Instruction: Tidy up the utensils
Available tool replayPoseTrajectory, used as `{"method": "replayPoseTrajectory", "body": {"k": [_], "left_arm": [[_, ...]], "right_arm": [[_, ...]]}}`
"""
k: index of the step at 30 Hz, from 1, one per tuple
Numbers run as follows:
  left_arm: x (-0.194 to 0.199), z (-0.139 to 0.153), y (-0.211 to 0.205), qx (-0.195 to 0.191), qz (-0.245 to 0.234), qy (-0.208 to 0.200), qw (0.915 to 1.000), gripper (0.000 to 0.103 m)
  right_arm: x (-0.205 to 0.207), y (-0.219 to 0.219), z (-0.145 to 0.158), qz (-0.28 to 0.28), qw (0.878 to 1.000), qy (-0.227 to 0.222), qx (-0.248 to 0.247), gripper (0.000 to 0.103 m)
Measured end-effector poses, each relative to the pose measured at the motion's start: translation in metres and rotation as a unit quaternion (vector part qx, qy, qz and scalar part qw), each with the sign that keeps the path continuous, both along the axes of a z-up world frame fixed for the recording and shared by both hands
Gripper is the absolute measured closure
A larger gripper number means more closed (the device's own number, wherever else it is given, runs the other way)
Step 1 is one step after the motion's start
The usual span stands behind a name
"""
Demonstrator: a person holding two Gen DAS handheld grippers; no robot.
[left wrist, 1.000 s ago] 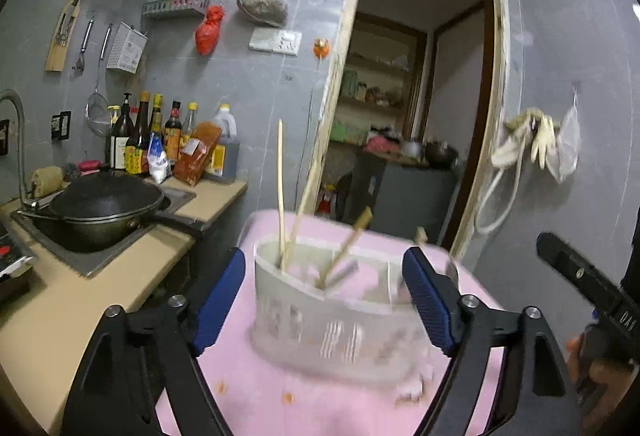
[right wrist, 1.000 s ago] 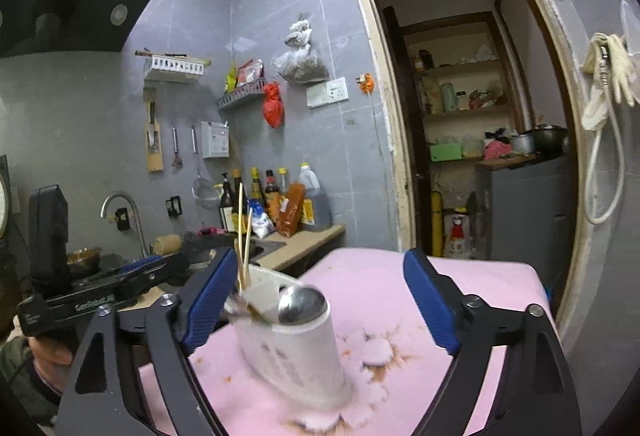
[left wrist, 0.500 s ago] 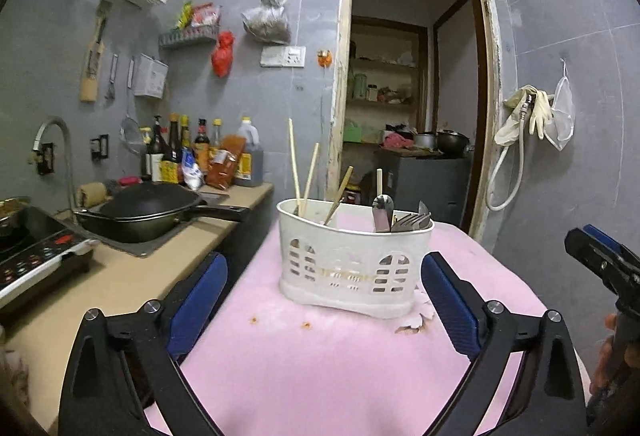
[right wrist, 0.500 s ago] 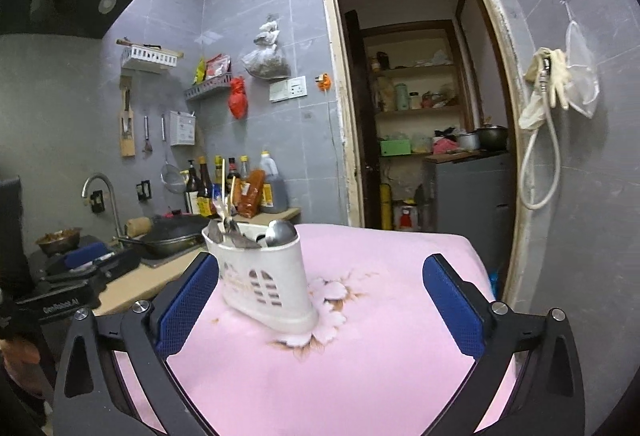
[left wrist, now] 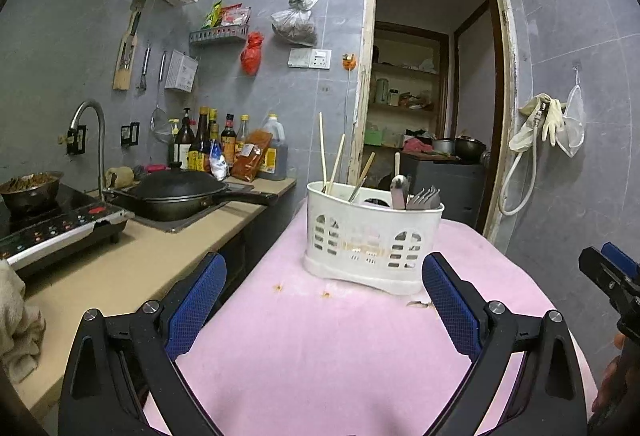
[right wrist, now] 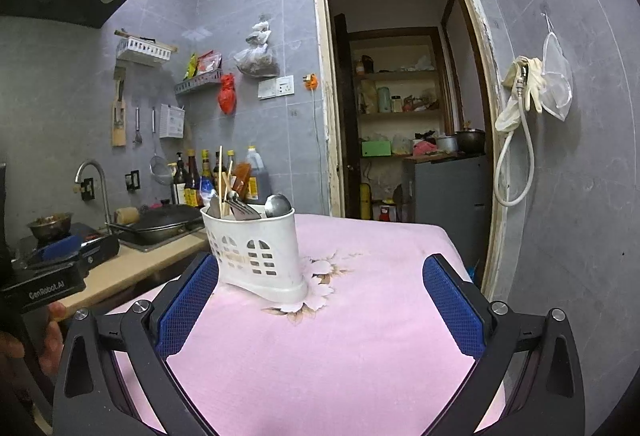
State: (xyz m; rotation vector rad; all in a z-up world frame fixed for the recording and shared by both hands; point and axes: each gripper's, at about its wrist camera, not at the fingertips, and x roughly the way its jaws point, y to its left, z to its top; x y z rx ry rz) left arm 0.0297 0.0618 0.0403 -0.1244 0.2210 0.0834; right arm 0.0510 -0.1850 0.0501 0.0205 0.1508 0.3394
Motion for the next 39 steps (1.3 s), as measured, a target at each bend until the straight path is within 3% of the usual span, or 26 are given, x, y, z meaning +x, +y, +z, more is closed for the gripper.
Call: {"method": "replayPoseTrajectory", "body": {"k": [39], "left_arm": [[-0.0046,-0.0021,0.0048,-0.005,0.007,0.000,1.0000,0.007]], "right_arm": [[0.0009,0.0039,-0.0042,0.003,1.000,0.008,-0.002,0.000]]}}
